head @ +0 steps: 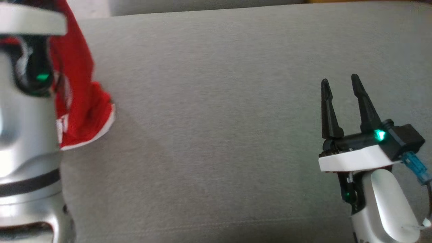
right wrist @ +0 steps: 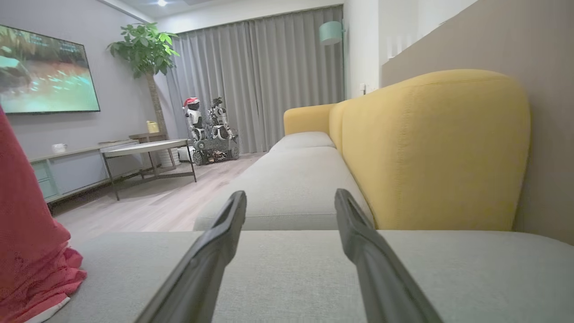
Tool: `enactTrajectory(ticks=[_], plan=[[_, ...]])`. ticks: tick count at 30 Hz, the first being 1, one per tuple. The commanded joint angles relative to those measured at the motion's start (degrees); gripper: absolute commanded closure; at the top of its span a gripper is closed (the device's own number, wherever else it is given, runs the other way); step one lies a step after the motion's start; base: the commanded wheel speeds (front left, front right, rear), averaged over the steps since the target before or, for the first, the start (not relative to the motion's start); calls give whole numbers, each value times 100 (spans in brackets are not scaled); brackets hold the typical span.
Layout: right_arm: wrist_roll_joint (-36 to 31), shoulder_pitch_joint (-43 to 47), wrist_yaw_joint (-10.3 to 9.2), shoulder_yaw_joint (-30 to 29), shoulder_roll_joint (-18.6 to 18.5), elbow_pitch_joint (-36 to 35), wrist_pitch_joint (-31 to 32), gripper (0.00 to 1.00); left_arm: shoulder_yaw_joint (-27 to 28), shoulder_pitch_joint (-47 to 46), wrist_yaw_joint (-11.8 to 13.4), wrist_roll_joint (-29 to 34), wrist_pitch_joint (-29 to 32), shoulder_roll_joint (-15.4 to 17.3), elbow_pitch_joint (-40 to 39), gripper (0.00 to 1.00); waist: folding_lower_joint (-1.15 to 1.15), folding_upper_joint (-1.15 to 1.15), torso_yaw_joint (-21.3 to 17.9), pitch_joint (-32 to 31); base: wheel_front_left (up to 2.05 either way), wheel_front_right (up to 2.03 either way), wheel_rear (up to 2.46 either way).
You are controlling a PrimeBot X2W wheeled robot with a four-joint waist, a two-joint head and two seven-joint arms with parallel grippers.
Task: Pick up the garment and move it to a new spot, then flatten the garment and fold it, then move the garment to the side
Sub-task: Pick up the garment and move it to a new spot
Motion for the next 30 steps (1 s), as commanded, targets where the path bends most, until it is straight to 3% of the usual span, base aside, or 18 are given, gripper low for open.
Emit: enactTrajectory(ticks=[1, 13, 17, 23, 24, 25, 30], plan=[[69, -208, -4, 160, -20, -142, -80, 0, -66, -394, -17, 49, 104, 110, -267, 100, 0, 0, -398, 15, 0, 0, 0], [264, -391, -4, 111, -20, -290, -126, 0, -1524, -884, -16, -22, 161, -596, -15, 100, 0, 0, -1472, 310, 0, 0, 0], [366, -454, -4, 99, -20, -487, -127, 0, -2217, -1017, 251, -560, -86, -647, 302, 100, 0, 0, -1895, 477, 0, 0, 0], [468, -444, -4, 31, -20, -640, -128, 0, -3819, -1150, 764, -1595, -345, -650, 574, 100, 0, 0, -2243, 669, 0, 0, 0], [476, -431, -4, 22, -20, -647, -128, 0, -4088, -1140, 826, -1727, -356, -651, 646, 59, 0, 0, -2252, 682, 0, 0, 0], [482, -419, -4, 18, -20, -655, -128, 0, -4325, -1137, 891, -1837, -364, -651, 730, 0, 0, 0, -2255, 693, 0, 0, 0], [489, -388, -4, -24, -20, -665, -129, 0, -4822, -1192, 1063, -2123, -397, -651, 1137, 0, 0, 0, -2063, 672, 0, 0, 0]])
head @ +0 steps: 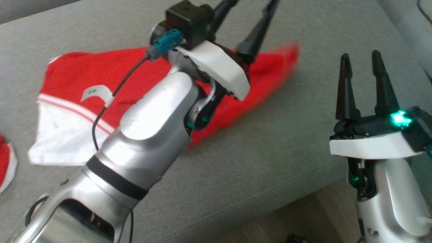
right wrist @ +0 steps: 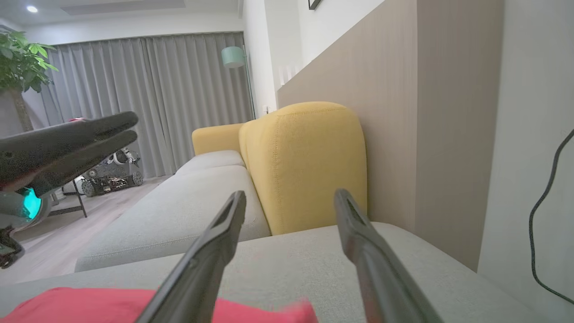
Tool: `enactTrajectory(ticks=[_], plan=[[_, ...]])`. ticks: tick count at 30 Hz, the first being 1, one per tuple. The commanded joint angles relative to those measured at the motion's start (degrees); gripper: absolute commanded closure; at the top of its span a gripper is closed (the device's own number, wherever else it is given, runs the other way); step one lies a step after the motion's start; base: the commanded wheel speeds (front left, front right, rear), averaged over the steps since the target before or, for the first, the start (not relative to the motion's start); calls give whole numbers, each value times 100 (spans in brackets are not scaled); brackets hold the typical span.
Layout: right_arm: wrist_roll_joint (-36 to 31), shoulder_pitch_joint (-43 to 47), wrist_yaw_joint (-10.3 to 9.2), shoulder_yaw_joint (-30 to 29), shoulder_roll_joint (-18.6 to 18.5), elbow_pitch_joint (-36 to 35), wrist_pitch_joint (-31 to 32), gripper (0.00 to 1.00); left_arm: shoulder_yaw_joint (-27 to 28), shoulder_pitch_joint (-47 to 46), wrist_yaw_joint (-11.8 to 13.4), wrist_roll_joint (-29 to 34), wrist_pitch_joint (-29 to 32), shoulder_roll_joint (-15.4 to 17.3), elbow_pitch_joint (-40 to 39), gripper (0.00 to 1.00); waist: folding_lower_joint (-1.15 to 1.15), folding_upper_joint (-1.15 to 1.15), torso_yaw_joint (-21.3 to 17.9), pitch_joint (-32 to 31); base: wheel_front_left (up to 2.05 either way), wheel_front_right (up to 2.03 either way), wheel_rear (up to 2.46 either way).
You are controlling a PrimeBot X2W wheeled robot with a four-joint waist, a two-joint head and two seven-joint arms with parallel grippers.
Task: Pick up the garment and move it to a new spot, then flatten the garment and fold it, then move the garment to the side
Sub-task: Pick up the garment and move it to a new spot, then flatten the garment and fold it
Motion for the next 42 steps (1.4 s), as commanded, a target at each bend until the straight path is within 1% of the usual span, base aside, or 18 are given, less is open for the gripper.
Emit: enactTrajectory(ticks=[1, 4, 5, 8, 9, 12, 15, 18, 22, 26, 27, 31, 35, 39, 42], plan=[[-8, -109, -4, 87, -21, -209, -33, 0, 254, -362, 75, -18, -62, 104, -136, 0, 0, 0, 168, -56, 0, 0, 0], [-94, -95, -4, 72, -21, -180, -33, 0, 604, -319, 98, 94, -65, 105, -124, 0, 0, 0, 465, -166, 0, 0, 0], [-135, -87, -4, 79, -21, -170, -33, 0, 746, -270, 68, 181, -65, 112, -125, 0, 0, 0, 589, -219, 0, 0, 0], [-270, -32, -4, 143, -21, -128, -33, 0, 1247, 30, -10, 439, -66, 281, -222, 0, 0, 0, 962, -402, 0, 0, 0], [-364, 31, -4, 178, -21, -68, -33, 0, 1605, 378, -53, 581, -66, 450, -356, 0, 0, 0, 1232, -545, 0, 0, 0], [-493, 172, -4, 179, -21, 6, -33, 0, 2063, 1050, -121, 787, -67, 695, -629, 0, 0, 0, 1649, -721, 0, 0, 0], [-616, 313, -4, 181, -21, 76, -31, 0, 2484, 1858, -214, 927, -67, 881, -964, 0, 0, 0, 1983, -853, 0, 0, 0], [-669, 457, -4, 135, -21, 138, -13, 0, 2834, 2695, -311, 1056, -67, 967, -1264, 0, 0, 0, 2257, -967, 0, 0, 0], [-717, 666, -4, 63, -21, 195, 9, 0, 3250, 3671, -436, 1300, -67, 837, -1622, 0, 0, 0, 2512, -1099, 0, 0, 0], [-756, 794, -4, 41, -21, 233, 17, 0, 3708, 4509, -507, 1639, -67, 472, -1895, 0, 0, 0, 2625, -1167, 0, 0, 0], [-756, 794, -4, 41, -21, 233, 17, 0, 3708, 4509, -507, 1639, -67, 472, -1895, 0, 0, 0, 2625, -1167, 0, 0, 0], [-802, 844, -4, 23, -21, 243, 53, 0, 4011, 4850, -652, 1840, -67, 209, -2002, 0, 0, 0, 2737, -1196, 0, 0, 0], [-891, 765, -4, 223, -21, 233, 117, 0, 4156, 4850, -782, 1978, -67, 130, -2006, 0, 0, 0, 2806, -1196, 0, 0, 0], [-990, 538, -4, 651, -21, 257, 273, 0, 4221, 4752, -866, 2059, -67, 109, -1986, 0, 0, 0, 2944, -1070, 0, 0, 0], [-1091, 265, -4, 1147, -21, 472, 499, 0, 4159, 4688, -884, 1945, -68, 106, -1990, 0, 0, 0, 3098, -906, 0, 0, 0]])
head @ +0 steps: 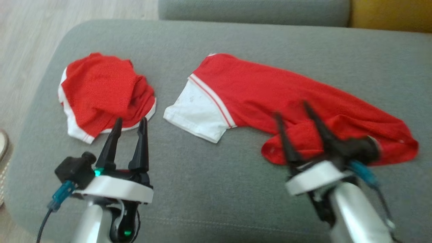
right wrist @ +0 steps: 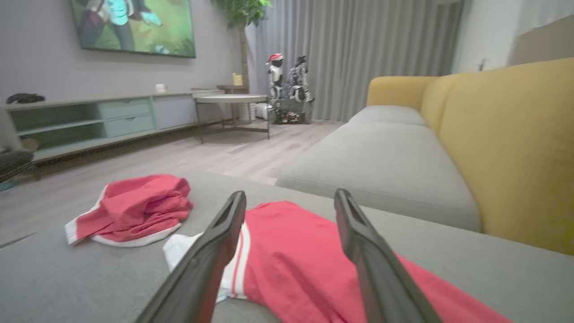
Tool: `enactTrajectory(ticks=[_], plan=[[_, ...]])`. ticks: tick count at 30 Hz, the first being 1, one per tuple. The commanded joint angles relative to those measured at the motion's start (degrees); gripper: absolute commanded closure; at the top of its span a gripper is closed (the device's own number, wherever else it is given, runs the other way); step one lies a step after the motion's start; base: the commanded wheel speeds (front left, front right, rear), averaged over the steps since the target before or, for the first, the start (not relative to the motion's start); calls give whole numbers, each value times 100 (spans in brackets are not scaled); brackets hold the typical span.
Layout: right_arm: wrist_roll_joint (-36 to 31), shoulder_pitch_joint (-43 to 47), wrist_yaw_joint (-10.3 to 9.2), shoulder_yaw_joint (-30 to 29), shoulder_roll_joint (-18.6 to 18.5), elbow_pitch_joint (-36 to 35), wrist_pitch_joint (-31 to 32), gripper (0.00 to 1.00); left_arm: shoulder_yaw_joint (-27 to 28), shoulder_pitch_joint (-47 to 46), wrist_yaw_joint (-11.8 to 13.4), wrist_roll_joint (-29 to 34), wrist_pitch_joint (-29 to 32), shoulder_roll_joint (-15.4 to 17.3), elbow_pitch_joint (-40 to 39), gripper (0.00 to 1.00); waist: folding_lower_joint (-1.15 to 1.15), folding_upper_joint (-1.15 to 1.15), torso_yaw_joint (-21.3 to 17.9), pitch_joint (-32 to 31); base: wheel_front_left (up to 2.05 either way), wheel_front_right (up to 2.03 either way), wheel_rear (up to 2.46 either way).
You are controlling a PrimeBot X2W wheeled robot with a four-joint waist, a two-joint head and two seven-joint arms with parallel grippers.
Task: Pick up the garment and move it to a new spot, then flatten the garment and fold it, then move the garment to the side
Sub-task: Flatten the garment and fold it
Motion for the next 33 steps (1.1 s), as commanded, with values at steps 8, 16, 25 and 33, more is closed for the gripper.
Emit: enactTrajectory(ticks=[8, 16, 25, 33], plan=[[236, -1468, -4, 1747, -392, 1200, 781, 0, -143, -452, 49, -367, -30, 19, -90, 0, 0, 0, 570, 543, 0, 0, 0], [929, -2352, -4, 2782, -661, 2516, 1094, 0, -351, -629, 104, -514, -30, 19, -36, 0, 0, 0, 958, 786, 0, 0, 0], [1202, -2928, -4, 3371, -701, 3502, 916, 0, -502, -708, 157, -619, -30, 18, -45, 0, 0, 0, 1168, 957, 0, 0, 0], [1485, -3147, -4, 3726, -608, 4102, 883, 100, -561, -765, 207, -673, -30, 18, -46, 0, 0, 0, 1224, 1018, 0, 0, 0]])
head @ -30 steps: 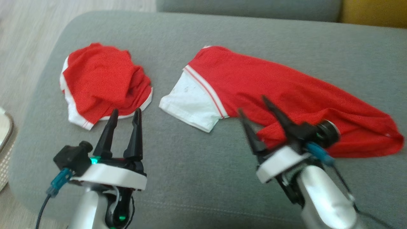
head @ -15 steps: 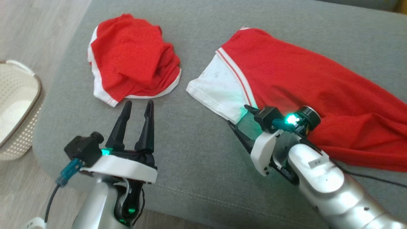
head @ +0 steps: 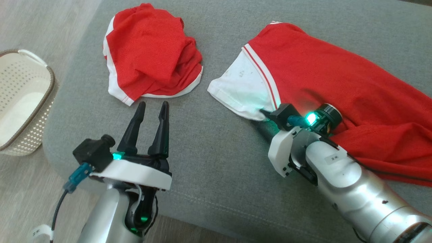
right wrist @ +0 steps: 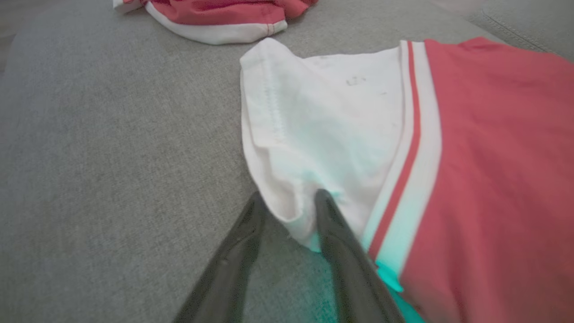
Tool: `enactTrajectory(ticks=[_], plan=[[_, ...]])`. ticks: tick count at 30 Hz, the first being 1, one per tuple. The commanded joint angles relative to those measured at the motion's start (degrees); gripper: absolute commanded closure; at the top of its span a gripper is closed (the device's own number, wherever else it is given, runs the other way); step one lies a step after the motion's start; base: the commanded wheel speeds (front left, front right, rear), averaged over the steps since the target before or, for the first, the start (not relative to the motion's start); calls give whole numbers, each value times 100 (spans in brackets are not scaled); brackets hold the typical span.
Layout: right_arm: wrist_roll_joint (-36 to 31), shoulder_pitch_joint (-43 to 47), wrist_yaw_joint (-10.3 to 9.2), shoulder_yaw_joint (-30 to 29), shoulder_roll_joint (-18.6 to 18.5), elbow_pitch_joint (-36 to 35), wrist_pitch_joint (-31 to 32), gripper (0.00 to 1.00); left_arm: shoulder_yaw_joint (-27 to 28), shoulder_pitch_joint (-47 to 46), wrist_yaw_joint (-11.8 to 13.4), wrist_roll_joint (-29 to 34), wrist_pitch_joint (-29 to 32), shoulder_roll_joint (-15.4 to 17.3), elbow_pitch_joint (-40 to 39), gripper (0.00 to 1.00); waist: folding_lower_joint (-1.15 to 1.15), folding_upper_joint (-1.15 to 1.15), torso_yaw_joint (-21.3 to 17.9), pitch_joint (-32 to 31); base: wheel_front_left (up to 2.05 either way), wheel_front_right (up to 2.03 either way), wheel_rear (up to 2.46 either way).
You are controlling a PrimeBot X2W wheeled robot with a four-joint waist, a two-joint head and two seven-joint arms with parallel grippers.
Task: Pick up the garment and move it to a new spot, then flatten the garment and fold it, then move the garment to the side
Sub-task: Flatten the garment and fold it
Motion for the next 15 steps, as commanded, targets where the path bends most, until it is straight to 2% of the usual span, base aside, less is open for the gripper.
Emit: enactTrajectory(ticks=[1, 9, 15], plan=[[53, 18, -4, 66, 82, -8, -50, 100, 165, -194, 42, -45, -30, 46, -176, 0, 0, 0, -13, -14, 0, 0, 0], [242, -350, -4, -155, 98, 7, -717, 100, 270, -153, 71, 34, -30, 46, -122, 0, 0, 0, -293, -247, 0, 0, 0], [510, -823, -4, -723, -224, -325, -862, 100, 215, -87, 61, 66, -30, 46, -125, 0, 0, 0, -541, -379, 0, 0, 0]])
